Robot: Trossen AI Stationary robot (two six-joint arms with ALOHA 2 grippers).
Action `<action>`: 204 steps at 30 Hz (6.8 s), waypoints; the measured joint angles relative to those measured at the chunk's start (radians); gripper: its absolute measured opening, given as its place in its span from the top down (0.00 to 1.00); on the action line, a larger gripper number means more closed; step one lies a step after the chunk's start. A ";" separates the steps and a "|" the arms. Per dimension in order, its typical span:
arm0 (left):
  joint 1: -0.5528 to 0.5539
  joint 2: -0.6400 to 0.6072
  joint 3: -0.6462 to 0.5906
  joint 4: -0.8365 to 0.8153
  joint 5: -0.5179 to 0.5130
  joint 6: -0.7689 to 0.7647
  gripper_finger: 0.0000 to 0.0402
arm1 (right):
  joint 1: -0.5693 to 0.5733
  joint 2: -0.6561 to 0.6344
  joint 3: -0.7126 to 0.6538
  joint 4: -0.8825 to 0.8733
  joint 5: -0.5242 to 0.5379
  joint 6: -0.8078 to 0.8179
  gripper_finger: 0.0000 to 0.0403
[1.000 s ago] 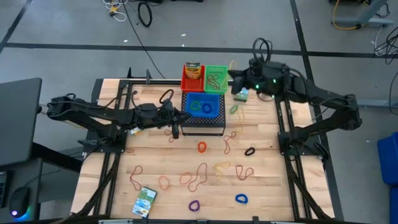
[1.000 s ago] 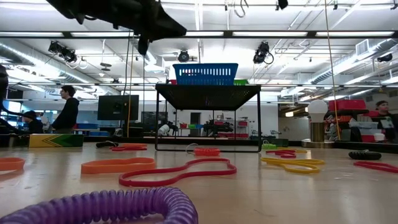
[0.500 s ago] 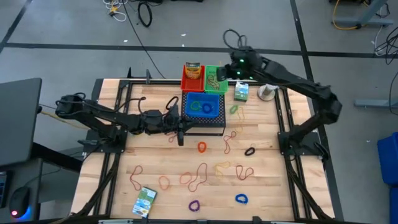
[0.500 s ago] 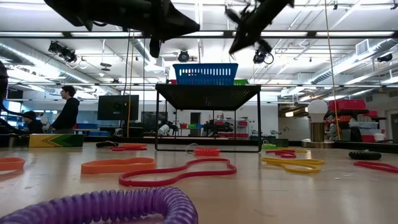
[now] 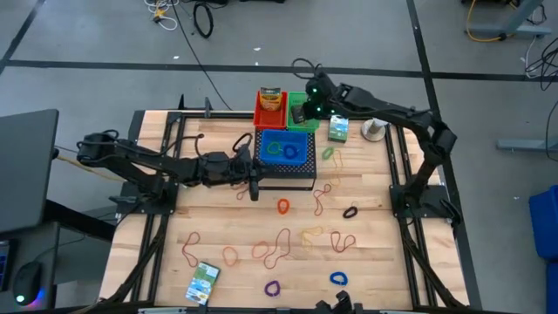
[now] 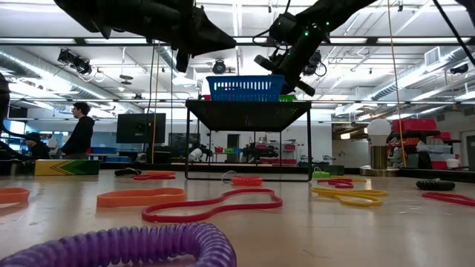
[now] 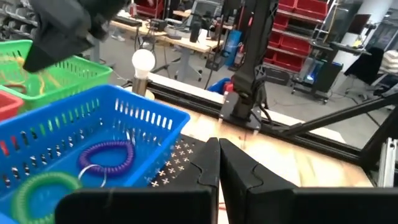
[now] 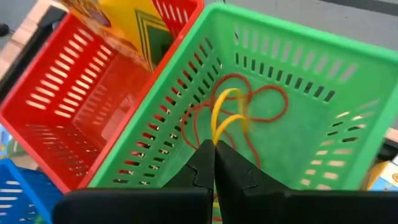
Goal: Pick & Place Office Desk Supplies
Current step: Put the yellow rubber band into the green bin on the shelf, then put the black spring keychain into the blue bin on the shelf
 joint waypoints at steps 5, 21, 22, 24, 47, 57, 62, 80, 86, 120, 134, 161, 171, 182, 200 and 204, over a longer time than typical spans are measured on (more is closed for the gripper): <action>0.010 -0.038 -0.025 -0.003 0.002 0.021 0.99 | 0.006 0.000 0.000 0.014 0.030 -0.002 0.90; 0.052 -0.323 -0.264 0.113 -0.057 -0.018 0.95 | 0.031 -0.125 0.000 -0.013 0.027 -0.087 0.57; 0.052 -0.329 -0.264 0.112 -0.056 -0.014 0.95 | 0.039 -0.144 0.000 -0.015 0.030 -0.109 0.57; 0.057 -0.340 -0.264 0.105 -0.054 -0.004 0.95 | 0.064 -0.184 -0.005 -0.020 0.050 -0.149 0.57; 0.056 -0.340 -0.264 0.078 -0.052 0.045 0.97 | 0.094 -0.308 -0.166 0.268 0.093 -0.104 0.99; 0.056 -0.340 -0.264 0.078 -0.050 0.017 0.97 | -0.007 -0.064 0.067 -0.113 -0.093 0.018 0.99; 0.056 -0.340 -0.264 0.078 -0.048 0.015 0.97 | -0.014 0.016 0.178 -0.205 -0.084 0.026 0.92; 0.056 -0.339 -0.264 0.068 -0.048 0.010 0.96 | 0.125 0.038 0.209 -0.178 0.334 -0.726 0.41; 0.056 -0.339 -0.264 0.069 -0.048 0.021 0.96 | 0.168 0.038 0.208 -0.141 0.518 -0.865 0.33; 0.050 -0.339 -0.264 0.040 -0.115 0.030 0.98 | 0.465 -0.443 -0.252 -0.033 0.509 -0.522 0.95; 0.051 -0.339 -0.264 -0.094 -0.090 -0.053 0.98 | 0.758 -0.668 -0.477 -0.195 0.280 -0.149 0.96; 0.050 -0.339 -0.264 -0.150 -0.104 -0.071 0.98 | 1.310 -0.230 -0.670 -0.069 0.032 0.189 0.50; 0.050 -0.339 -0.264 -0.174 -0.098 -0.053 0.98 | 1.182 -0.233 -0.670 -0.248 0.027 -0.066 0.43; 0.050 -0.339 -0.264 -0.225 -0.093 -0.065 0.98 | 0.936 -0.358 -0.751 -0.237 0.018 -0.295 0.50; 0.050 -0.339 -0.264 -0.230 -0.116 -0.068 0.98 | 0.799 -0.354 -0.859 -0.094 -0.056 -0.468 0.76; 0.050 -0.339 -0.264 -0.230 -0.116 -0.068 0.98 | 0.800 -0.354 -0.859 -0.094 -0.056 -0.456 0.85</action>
